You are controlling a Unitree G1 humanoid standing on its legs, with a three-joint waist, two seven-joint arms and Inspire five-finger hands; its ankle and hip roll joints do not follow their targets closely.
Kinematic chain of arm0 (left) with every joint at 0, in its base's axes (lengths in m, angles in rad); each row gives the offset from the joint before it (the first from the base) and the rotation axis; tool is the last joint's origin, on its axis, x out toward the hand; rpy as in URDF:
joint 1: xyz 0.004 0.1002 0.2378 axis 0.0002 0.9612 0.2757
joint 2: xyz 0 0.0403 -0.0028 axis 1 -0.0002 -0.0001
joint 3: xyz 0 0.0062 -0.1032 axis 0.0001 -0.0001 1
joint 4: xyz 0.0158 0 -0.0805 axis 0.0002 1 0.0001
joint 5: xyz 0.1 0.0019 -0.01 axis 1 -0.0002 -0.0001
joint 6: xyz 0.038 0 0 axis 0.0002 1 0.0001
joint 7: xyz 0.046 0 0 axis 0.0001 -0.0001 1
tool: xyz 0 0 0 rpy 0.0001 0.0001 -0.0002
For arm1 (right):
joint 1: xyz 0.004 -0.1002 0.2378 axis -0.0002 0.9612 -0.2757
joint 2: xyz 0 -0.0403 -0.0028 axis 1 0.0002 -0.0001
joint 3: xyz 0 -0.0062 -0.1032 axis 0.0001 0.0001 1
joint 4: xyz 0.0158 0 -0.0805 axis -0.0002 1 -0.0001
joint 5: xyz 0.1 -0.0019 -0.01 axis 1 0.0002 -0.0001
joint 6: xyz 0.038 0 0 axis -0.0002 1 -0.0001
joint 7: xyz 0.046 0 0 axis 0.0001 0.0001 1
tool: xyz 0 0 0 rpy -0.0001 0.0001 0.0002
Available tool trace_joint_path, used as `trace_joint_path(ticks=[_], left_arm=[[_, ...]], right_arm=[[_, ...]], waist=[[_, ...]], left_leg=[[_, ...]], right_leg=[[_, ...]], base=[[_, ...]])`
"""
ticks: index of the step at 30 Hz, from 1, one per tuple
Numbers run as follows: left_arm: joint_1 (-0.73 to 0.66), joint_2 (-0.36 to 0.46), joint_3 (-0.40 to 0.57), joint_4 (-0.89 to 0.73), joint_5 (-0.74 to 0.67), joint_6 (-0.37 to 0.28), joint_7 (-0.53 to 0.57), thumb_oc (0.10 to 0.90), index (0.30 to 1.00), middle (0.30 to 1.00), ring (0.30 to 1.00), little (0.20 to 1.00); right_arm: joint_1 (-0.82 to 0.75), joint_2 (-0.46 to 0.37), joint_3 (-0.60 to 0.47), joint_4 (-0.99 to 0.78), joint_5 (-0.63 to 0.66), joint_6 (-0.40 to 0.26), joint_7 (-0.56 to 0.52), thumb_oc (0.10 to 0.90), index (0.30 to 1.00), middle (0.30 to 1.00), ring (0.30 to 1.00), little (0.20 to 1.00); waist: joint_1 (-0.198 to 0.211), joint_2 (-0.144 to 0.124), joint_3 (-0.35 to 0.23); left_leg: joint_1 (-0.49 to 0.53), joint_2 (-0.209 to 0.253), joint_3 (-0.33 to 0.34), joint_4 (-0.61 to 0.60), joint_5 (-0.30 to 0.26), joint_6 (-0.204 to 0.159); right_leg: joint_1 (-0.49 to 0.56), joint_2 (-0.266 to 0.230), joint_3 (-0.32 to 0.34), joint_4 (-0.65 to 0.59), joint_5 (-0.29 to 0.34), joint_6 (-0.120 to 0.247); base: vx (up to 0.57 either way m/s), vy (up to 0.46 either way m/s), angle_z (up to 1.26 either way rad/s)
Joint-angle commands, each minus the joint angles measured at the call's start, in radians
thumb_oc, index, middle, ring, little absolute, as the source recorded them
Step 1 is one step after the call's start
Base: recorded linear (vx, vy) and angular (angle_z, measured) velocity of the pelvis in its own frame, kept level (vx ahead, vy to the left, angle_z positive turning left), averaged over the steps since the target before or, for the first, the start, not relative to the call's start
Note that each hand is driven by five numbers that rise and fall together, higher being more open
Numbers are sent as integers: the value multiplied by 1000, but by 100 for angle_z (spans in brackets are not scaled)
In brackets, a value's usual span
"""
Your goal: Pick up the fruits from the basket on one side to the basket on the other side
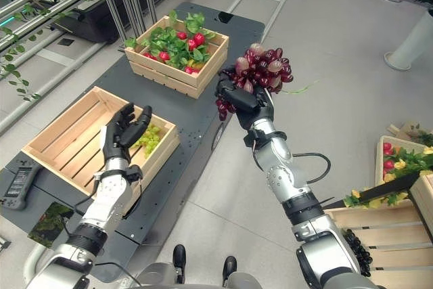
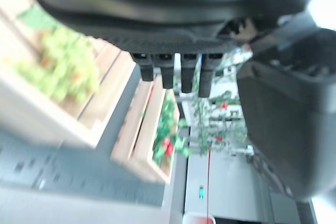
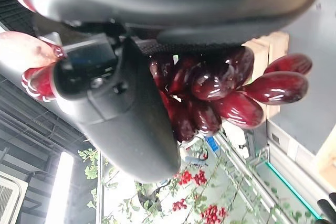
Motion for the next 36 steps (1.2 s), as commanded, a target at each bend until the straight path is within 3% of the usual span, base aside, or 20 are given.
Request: trace_joint_path(ticks=[1,2,5,6,9,12,13,14,15,16,19,23,25,29,36], left_arm=[[-69,30,-1,-56,68,-139,43,800,900,900,900,900],[-59,35,3,-72,72,-137,66,800,900,900,900,900],[-73,50,2,-77,72,-122,72,800,900,900,900,900],[-98,56,-6,-67,59,-113,61,800,900,900,900,900],[-163,56,-34,-35,50,-96,48,800,900,900,900,900],[-124,69,-25,-58,66,-105,49,800,900,900,900,900],[-108,90,-12,-63,60,-100,59,800,900,900,900,900],[-99,105,-2,-69,57,-95,68,800,900,900,900,900],[-96,108,0,-71,56,-94,69,800,900,900,900,900],[-85,127,17,-83,56,-91,64,800,900,900,900,900],[-76,135,23,-75,61,-100,56,800,900,900,900,900],[-65,126,23,-47,72,-127,65,800,900,900,900,900],[-89,126,24,-12,72,-130,69,800,900,900,900,900],[-120,102,27,3,11,-95,89,800,900,900,900,900],[-72,36,4,-45,64,-84,102,800,900,900,900,900]], right_arm=[[-153,-5,-53,-51,-7,-126,85,400,300,300,300,300],[-146,10,-39,-58,-12,-127,96,400,300,300,300,300],[-161,56,-14,-54,-38,-129,75,400,300,300,300,300],[-167,65,-10,-58,-50,-137,49,400,300,300,300,300],[-192,46,-9,-58,-35,-124,10,400,300,300,300,300],[-174,52,-13,-69,-37,-112,20,400,300,300,300,300],[-158,70,-13,-76,-29,-100,49,400,300,300,300,300],[-150,79,-12,-75,-20,-89,77,400,300,300,300,300],[-148,81,-11,-74,-19,-88,82,400,300,300,300,300],[-137,92,-8,-85,-17,-72,101,400,300,300,300,300],[-111,104,5,-101,1,-47,142,400,300,300,300,300],[-86,118,24,-100,22,-37,188,400,300,300,300,300],[-104,142,64,-59,32,4,216,400,300,300,300,300],[-137,154,100,3,53,42,207,400,300,300,300,300],[-12,133,66,20,51,78,201,400,300,300,300,300]], waist=[[-8,-66,-142],[-8,-58,-137],[-10,-18,-141],[-13,-7,-137],[-32,-4,-127],[-51,8,-123],[-50,15,-119],[-44,22,-117],[-41,23,-115],[-34,35,-116],[-12,45,-130],[13,30,-144],[35,0,-151],[33,-18,-142],[-3,-21,-138]], left_leg=[[-118,-138,-105,419,-220,5],[-117,-150,-150,430,-218,13],[-44,-155,-245,226,-214,27],[-24,-145,-239,163,-186,23],[10,-164,-280,92,-174,27],[66,-161,-253,23,-182,32],[87,-153,-216,-7,-174,33],[93,-143,-186,-22,-163,33],[97,-140,-179,-26,-161,33],[85,-122,-144,-33,-135,39],[44,-104,-108,0,-116,49],[11,-93,-68,59,-129,51],[-18,-77,-34,143,-164,30],[-38,-38,35,175,-168,-11],[-33,-25,44,151,-159,-20]], right_leg=[[-30,-31,74,100,-32,-38],[-49,-24,95,126,-31,-40],[-75,10,144,157,-41,-31],[-79,17,140,159,-39,-26],[-124,-3,158,122,27,12],[-171,-25,126,60,105,46],[-190,-35,62,66,121,59],[-194,-43,16,95,110,62],[-195,-43,10,106,103,62],[-188,-51,-15,197,68,56],[-152,-68,-19,353,0,31],[-78,-112,-40,345,-29,25],[13,-150,-50,173,-42,39],[39,-125,-33,66,-25,47],[27,-104,-18,50,-19,32]], base=[[-253,149,-53],[-260,180,-95],[-212,154,-107],[-370,149,-55],[-260,119,-20],[-195,123,-28],[-232,75,-66],[-220,67,-84],[-283,62,-106],[-269,50,-105],[-257,4,-81],[-121,-128,-52],[-146,-323,-53],[-111,-139,-35],[-63,-42,-14]])
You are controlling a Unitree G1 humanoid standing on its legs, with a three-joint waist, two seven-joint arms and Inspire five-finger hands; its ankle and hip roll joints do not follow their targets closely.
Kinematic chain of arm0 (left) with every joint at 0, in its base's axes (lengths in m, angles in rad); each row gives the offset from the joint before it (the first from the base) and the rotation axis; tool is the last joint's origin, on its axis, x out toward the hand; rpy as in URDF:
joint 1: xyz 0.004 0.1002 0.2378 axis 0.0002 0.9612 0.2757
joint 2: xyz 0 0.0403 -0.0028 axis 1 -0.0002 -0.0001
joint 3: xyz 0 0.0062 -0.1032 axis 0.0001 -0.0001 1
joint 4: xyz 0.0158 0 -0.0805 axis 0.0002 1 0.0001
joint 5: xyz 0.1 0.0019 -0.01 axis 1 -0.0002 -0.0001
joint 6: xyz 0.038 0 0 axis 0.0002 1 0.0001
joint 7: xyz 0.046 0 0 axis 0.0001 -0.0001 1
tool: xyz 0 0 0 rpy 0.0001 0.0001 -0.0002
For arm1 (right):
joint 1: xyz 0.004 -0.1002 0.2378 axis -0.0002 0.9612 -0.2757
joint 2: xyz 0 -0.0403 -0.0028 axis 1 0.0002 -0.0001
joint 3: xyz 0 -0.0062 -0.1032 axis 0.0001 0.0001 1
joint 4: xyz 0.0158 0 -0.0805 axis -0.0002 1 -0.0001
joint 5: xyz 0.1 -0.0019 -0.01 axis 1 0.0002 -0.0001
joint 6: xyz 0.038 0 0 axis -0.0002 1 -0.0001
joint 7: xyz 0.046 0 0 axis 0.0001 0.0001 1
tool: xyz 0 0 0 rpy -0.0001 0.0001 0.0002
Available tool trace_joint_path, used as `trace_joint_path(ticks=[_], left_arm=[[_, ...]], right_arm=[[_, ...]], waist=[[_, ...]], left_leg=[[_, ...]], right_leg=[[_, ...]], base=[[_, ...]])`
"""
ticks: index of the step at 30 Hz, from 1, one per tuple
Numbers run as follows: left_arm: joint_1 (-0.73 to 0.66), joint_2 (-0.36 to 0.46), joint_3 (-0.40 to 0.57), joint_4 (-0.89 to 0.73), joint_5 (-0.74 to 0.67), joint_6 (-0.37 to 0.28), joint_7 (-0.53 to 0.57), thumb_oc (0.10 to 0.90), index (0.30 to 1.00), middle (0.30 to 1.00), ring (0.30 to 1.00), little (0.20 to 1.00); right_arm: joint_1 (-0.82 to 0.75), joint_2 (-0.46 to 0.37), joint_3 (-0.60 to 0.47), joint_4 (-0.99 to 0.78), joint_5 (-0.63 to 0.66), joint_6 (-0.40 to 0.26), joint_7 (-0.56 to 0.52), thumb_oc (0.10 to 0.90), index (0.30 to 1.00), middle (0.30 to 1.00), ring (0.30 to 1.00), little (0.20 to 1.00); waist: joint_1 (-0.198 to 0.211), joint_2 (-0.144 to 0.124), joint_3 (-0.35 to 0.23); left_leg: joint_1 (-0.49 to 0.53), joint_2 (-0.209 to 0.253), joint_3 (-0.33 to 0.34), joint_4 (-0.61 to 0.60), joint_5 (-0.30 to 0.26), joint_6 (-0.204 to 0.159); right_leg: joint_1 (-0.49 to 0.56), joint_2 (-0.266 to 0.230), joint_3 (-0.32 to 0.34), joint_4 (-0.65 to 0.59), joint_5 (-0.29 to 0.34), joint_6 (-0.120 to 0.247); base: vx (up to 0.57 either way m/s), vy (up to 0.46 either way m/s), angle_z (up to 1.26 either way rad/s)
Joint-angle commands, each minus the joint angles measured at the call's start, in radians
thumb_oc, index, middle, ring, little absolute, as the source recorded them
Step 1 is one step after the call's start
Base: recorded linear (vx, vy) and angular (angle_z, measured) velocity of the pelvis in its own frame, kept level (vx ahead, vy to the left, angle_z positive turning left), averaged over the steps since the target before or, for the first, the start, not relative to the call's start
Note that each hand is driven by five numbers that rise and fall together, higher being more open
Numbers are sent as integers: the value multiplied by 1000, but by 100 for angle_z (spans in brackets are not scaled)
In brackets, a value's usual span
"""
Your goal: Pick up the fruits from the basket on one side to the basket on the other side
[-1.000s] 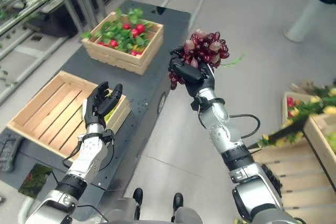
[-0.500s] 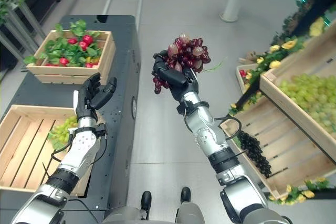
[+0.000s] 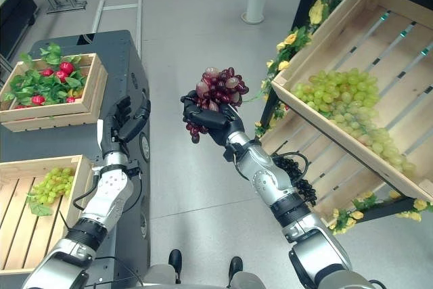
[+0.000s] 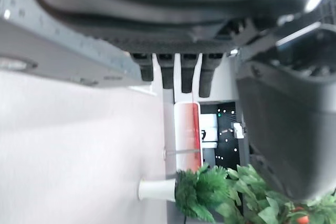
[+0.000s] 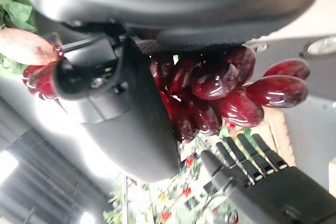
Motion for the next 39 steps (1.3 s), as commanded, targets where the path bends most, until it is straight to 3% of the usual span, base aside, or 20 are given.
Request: trace_joint_path(ticks=[1,9,16,24,26,28,30,32,35,39], left_arm=[[-35,41,-6,-42,58,-87,27,800,900,900,900,900],[31,21,-40,-32,80,-74,26,800,900,900,900,900],[96,6,-50,-18,33,-76,14,800,900,900,900,900],[142,11,-46,-29,32,-77,-35,800,900,900,900,900],[155,17,-46,-43,35,-75,-48,800,900,900,900,900],[150,33,-54,-50,34,-88,-44,800,900,900,900,900],[157,46,-48,-42,7,-89,-51,800,900,900,900,900],[159,46,-36,-33,-10,-87,-60,800,900,900,900,900],[144,39,-30,-20,-62,-110,-44,800,900,900,900,900],[194,10,-3,-9,-139,-111,-29,800,900,900,900,900]], right_arm=[[-13,86,-61,-21,44,-66,65,400,300,300,300,300],[236,130,-68,76,54,-92,87,400,300,300,300,300],[344,163,-92,145,103,-154,60,400,300,300,300,300],[388,166,-142,197,131,-218,31,400,300,300,300,300],[399,163,-153,191,134,-253,14,400,300,300,300,300],[391,158,-168,177,133,-279,10,400,300,300,300,300],[386,148,-194,157,145,-298,11,400,300,300,300,300],[373,146,-210,163,165,-314,12,400,300,300,300,300],[270,143,-261,255,197,-348,39,400,300,300,300,300],[230,127,-300,266,198,-361,-6,400,300,300,300,300]], waist=[[-5,-63,-136],[-46,-46,-124],[-56,-39,-107],[-67,-33,-78],[-68,-31,-64],[-71,-22,-20],[-76,-18,51],[-74,-24,75],[-66,-21,102],[-58,-9,79]], left_leg=[[-84,-100,-13,151,-148,18],[-12,-95,-22,29,-115,30],[-7,-81,-13,-37,-77,19],[-15,-81,8,-21,-86,27],[-32,-84,11,12,-97,35],[-75,-85,16,74,-106,51],[-103,-79,13,131,-114,53],[-106,-70,23,144,-115,41],[-90,-40,55,108,-111,8],[-82,5,63,71,-66,-16]], right_leg=[[29,-89,-20,19,-19,14],[3,-75,-12,36,-5,24],[-14,-67,-21,13,17,27],[-38,-67,-13,30,14,23],[-59,-70,-10,82,-3,22],[-151,-74,-33,279,-29,29],[-268,-99,-31,484,16,54],[-276,-138,-46,446,38,56],[-262,-204,-88,245,94,62],[-178,-141,-106,160,43,44]], base=[[-8,-8,-8],[8,0,-5],[12,-27,-3],[31,8,-2],[15,63,-9],[-122,64,-20],[-162,-31,-28],[-101,-170,-37],[-94,-294,-20],[-7,-260,-18]])
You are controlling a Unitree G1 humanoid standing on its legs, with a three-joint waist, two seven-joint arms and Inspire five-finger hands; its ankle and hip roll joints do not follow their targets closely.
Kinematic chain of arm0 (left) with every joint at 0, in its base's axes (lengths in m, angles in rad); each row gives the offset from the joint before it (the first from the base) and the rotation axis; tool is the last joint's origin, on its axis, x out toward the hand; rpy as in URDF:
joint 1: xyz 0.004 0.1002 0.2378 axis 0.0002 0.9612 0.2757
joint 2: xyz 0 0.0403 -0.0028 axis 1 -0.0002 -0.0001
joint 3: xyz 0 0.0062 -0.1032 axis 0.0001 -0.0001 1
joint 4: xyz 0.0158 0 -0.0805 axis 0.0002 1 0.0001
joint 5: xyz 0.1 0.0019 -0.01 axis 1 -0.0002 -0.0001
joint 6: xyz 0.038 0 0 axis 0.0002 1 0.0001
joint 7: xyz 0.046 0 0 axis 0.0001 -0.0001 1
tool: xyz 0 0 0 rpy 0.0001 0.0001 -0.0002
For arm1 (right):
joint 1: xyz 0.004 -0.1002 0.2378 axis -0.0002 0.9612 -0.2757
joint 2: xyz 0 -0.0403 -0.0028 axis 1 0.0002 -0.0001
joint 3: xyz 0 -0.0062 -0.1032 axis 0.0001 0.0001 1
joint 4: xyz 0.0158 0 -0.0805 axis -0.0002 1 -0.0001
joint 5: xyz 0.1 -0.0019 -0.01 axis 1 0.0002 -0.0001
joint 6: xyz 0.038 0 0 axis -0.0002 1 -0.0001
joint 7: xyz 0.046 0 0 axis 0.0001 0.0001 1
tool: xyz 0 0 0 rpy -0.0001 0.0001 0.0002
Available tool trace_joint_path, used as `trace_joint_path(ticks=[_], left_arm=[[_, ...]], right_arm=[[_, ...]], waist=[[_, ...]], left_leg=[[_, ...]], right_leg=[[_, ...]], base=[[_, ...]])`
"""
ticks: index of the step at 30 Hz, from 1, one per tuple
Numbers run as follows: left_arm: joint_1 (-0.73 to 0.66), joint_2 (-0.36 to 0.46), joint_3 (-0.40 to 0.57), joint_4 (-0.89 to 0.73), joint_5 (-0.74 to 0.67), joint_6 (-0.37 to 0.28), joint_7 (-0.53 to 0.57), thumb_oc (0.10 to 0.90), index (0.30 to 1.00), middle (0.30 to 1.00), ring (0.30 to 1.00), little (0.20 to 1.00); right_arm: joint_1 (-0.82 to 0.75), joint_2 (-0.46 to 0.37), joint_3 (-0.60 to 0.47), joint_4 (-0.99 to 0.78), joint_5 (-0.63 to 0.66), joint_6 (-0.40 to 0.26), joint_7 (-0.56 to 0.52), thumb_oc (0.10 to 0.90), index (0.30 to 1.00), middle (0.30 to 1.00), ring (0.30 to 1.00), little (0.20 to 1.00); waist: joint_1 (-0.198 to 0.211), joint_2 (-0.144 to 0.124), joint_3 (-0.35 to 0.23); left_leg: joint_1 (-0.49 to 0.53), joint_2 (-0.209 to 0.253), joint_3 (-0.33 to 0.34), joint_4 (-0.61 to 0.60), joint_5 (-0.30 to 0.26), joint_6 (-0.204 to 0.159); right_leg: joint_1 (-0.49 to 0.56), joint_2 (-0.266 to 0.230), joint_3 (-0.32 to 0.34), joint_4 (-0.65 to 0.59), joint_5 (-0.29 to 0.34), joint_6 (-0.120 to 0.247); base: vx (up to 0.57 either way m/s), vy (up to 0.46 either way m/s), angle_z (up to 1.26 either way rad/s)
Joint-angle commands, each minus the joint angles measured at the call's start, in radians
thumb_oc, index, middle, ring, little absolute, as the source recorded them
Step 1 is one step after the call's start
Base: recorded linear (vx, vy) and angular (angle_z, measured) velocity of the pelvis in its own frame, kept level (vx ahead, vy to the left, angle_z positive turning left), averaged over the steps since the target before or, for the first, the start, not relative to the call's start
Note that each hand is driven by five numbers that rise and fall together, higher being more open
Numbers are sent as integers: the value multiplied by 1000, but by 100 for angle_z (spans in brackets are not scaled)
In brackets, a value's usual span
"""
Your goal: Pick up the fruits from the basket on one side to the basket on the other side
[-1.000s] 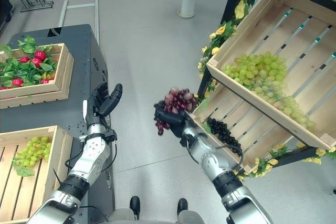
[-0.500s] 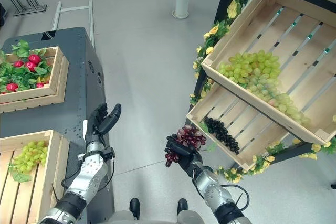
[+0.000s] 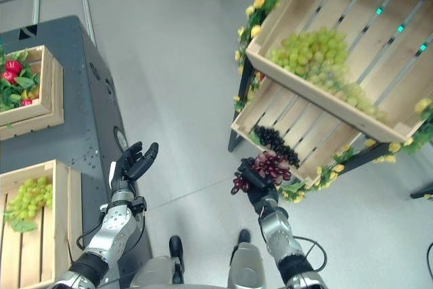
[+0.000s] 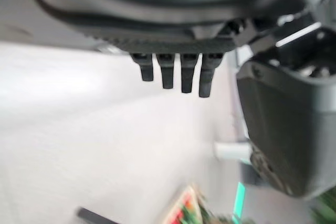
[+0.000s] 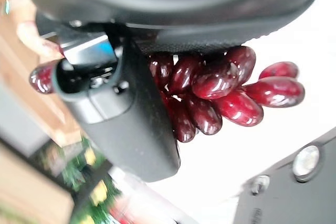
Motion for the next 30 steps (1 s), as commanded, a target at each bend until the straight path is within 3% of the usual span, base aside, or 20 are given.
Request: trace_joint_path(ticks=[1,3,4,6,7,8,9,10,13,17,19,20,21,22,23,24,25,30], left_arm=[[-44,-1,40,-70,-25,-111,9,800,900,900,900,900],[-40,-17,50,-60,-31,-122,10,800,900,900,900,900],[-35,-19,52,-58,-41,-136,5,800,900,900,900,900],[-26,-27,52,-63,-41,-142,-10,800,900,900,900,900],[-20,-32,47,-64,-28,-148,-20,800,900,900,900,900],[-11,-36,38,-72,-13,-154,-26,800,900,900,900,900],[-6,-39,32,-81,-11,-158,-23,800,900,900,900,900],[12,-25,35,-101,-16,-135,-16,800,900,900,900,900],[-34,5,14,-80,-20,-164,-8,800,900,900,900,900],[-120,24,-24,-87,-9,-178,21,800,900,900,900,900],[-148,30,-37,-95,13,-178,25,800,900,900,900,900],[-149,41,-43,-102,28,-183,23,800,900,900,900,900],[-149,42,-43,-104,31,-184,21,800,900,900,900,900],[-158,50,-37,-117,35,-175,5,800,900,900,900,900],[-161,51,-35,-117,33,-173,0,800,900,900,900,900],[-164,75,-45,-129,17,-167,-6,800,900,900,900,900],[-149,73,-37,-136,7,-171,4,800,900,900,900,900],[-167,48,-54,-143,6,-173,2,800,900,900,900,900]], right_arm=[[-117,-34,-77,-107,29,-135,14,400,300,300,300,300],[-148,-49,-90,-89,16,-132,-4,400,300,300,300,300],[-153,-69,-105,-85,5,-128,-15,400,300,300,300,300],[-140,-89,-120,-88,0,-139,-22,400,300,300,300,300],[-128,-101,-127,-89,9,-155,-17,400,300,300,300,300],[-120,-108,-126,-92,21,-173,-15,400,300,300,300,300],[-128,-107,-117,-98,15,-185,-20,400,300,300,300,300],[-129,-105,-104,-118,-2,-186,-37,400,300,300,300,300],[-161,-110,-98,-98,13,-213,-15,400,300,300,300,300],[-272,-149,-103,-60,11,-238,-50,400,300,300,300,300],[-305,-170,-120,-48,21,-240,-44,400,300,300,300,300],[-316,-176,-128,-55,22,-247,-32,400,300,300,300,300],[-318,-176,-129,-60,19,-250,-30,400,300,300,300,300],[-345,-192,-150,-85,4,-237,-39,400,300,300,300,300],[-350,-195,-153,-88,1,-234,-39,400,300,300,300,300],[-355,-203,-167,-88,-10,-230,-27,400,300,300,300,300],[-355,-208,-142,-121,-34,-232,-54,400,300,300,300,300],[-427,-246,-142,-93,-61,-221,-32,400,300,300,300,300]], waist=[[-10,12,-12],[-13,7,-15],[-13,-3,-8],[-10,-3,11],[-3,1,25],[15,16,41],[28,25,46],[22,27,39],[16,42,49],[14,47,87],[20,52,104],[26,67,123],[28,68,128],[16,68,164],[15,65,164],[29,52,164],[22,46,164],[24,52,164]], left_leg=[[11,34,-56,58,-70,-24],[-8,59,-36,107,-79,-34],[-49,73,-37,211,-82,-49],[-113,70,-39,372,-79,-64],[-166,44,-62,436,-63,-70],[-221,-6,-106,426,-33,-77],[-224,-46,-132,343,-22,-68],[-151,-54,-129,250,-76,-19],[-111,-89,-155,157,-79,5],[-141,-113,-176,140,-76,13],[-162,-122,-181,144,-73,21],[-171,-118,-200,161,-72,33],[-178,-118,-204,172,-75,37],[-206,-117,-217,245,-103,46],[-220,-119,-215,265,-114,47],[-251,-107,-186,326,-146,42],[-295,-111,-173,397,-169,42],[-387,-91,-160,459,-175,28]], right_leg=[[73,62,-45,-74,64,10],[73,71,-57,-77,55,-10],[80,72,-62,-77,49,-34],[101,76,-79,-74,36,-57],[114,82,-79,-72,27,-67],[130,100,-62,-72,18,-67],[132,114,-36,-72,18,-57],[106,112,-9,-56,14,-49],[65,122,-1,-56,30,-37],[17,127,2,-63,46,-37],[-9,135,-8,-28,33,-42],[-71,134,-6,101,21,-31],[-96,129,3,141,15,-26],[-183,92,50,211,42,-16],[-196,82,55,216,43,-14],[-154,54,18,187,7,-20],[-152,71,26,181,-15,-40],[-199,72,3,193,-29,-60]], base=[[2,-209,-12],[-4,-181,-17],[7,-208,-15],[21,-142,7],[69,-44,11],[79,9,11],[153,93,-13],[122,94,-29],[22,27,-93],[-160,-7,-11],[-110,-4,12],[-36,-20,8],[-83,-91,5],[-55,-91,0],[-32,-166,-1],[11,-122,13],[-20,-111,9],[-44,-94,2]])
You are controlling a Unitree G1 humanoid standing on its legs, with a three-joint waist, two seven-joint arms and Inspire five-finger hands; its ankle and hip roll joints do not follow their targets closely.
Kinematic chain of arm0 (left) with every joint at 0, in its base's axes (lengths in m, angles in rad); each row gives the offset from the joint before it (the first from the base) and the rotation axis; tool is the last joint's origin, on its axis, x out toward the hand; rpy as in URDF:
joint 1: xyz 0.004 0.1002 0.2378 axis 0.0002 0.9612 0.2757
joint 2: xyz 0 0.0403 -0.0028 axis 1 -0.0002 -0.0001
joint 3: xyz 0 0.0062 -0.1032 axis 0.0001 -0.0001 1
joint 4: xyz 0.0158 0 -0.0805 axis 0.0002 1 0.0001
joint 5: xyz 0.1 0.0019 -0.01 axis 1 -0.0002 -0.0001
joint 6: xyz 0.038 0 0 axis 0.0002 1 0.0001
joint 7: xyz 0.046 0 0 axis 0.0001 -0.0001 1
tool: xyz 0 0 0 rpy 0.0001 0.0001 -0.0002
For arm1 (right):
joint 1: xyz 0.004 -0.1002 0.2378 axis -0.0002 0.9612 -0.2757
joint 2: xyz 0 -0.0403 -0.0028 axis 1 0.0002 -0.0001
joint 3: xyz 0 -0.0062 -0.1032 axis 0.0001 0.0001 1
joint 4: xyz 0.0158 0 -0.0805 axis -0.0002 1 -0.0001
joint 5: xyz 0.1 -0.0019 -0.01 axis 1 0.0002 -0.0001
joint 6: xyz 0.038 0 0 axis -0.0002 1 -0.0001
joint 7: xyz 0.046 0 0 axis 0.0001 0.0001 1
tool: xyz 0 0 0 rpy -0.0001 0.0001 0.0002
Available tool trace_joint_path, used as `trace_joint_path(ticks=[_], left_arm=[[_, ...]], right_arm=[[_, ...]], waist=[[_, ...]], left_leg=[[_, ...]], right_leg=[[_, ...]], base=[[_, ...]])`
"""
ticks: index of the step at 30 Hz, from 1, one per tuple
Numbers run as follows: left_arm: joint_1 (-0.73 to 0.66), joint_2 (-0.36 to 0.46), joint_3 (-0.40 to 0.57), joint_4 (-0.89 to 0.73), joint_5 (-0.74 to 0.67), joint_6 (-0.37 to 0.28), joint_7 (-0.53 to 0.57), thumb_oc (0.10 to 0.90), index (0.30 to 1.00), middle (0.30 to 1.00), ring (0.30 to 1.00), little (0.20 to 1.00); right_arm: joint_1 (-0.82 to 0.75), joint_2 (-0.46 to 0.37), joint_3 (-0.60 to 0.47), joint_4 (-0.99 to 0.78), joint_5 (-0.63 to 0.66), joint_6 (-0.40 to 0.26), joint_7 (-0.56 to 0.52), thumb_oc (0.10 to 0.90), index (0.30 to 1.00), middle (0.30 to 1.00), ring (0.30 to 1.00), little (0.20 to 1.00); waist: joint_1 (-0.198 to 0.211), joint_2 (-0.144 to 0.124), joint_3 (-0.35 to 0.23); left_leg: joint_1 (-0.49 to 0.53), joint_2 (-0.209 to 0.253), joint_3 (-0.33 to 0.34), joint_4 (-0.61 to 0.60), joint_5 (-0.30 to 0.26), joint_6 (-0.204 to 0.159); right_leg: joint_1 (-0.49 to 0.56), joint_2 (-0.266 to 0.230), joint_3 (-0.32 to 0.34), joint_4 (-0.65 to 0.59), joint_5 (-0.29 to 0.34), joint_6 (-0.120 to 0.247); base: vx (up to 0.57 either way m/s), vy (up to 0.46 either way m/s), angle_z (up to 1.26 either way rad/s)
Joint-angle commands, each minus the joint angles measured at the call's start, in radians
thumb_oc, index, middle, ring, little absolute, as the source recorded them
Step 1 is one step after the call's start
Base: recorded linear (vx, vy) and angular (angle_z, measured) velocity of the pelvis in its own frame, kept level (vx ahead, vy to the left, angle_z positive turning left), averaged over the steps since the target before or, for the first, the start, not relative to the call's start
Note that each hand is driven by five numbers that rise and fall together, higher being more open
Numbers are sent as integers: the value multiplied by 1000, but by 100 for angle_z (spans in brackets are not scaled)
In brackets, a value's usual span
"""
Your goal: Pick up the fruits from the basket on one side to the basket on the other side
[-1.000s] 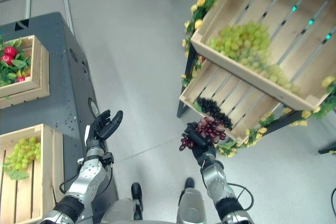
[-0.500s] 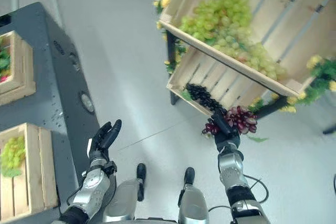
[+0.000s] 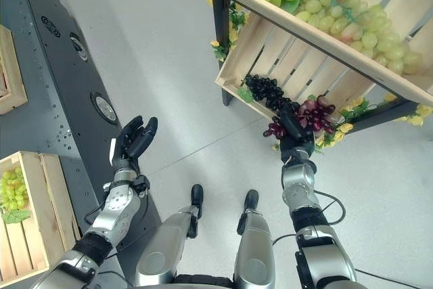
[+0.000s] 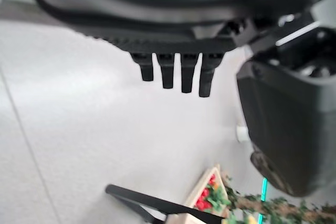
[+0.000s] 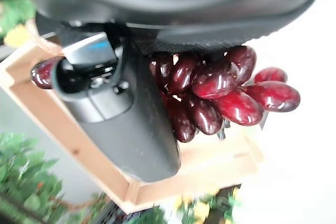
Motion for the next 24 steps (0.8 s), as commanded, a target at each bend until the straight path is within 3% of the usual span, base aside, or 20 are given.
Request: trace_joint_path(ticks=[1,9,18,21,24], left_arm=[[-40,11,-21,-134,57,-103,11,800,900,900,900,900],[-27,32,-47,-184,88,-98,15,800,900,900,900,900],[18,78,-70,-224,70,-99,8,800,900,900,900,900],[30,94,-76,-236,52,-108,1,800,900,900,900,900],[37,104,-83,-246,50,-119,1,800,900,900,900,900]], right_arm=[[-157,-148,-17,-78,-68,-63,40,400,300,300,300,300],[-245,-220,-6,-64,-9,-59,48,400,300,300,300,300],[-485,-353,-33,117,89,-16,-56,400,300,300,300,300],[-555,-407,-11,188,79,46,-106,400,300,300,300,300],[-599,-453,11,245,-13,44,-170,400,300,300,300,300]], waist=[[2,-9,-10],[35,-2,-10],[69,30,-10],[77,38,-10],[81,38,-10]], left_leg=[[-93,-12,10,210,-133,-13],[-186,-32,-18,296,-160,7],[-264,-50,-40,378,-181,11],[-279,-53,-38,390,-182,12],[-285,-54,-39,396,-183,15]], right_leg=[[9,6,-23,6,40,-51],[-83,5,-58,123,6,-80],[-159,2,-59,228,-28,-97],[-177,4,-59,247,-34,-103],[-188,6,-55,259,-37,-106]], base=[[-54,-61,20],[10,-54,18],[36,-4,6],[38,8,4],[18,1,2]])
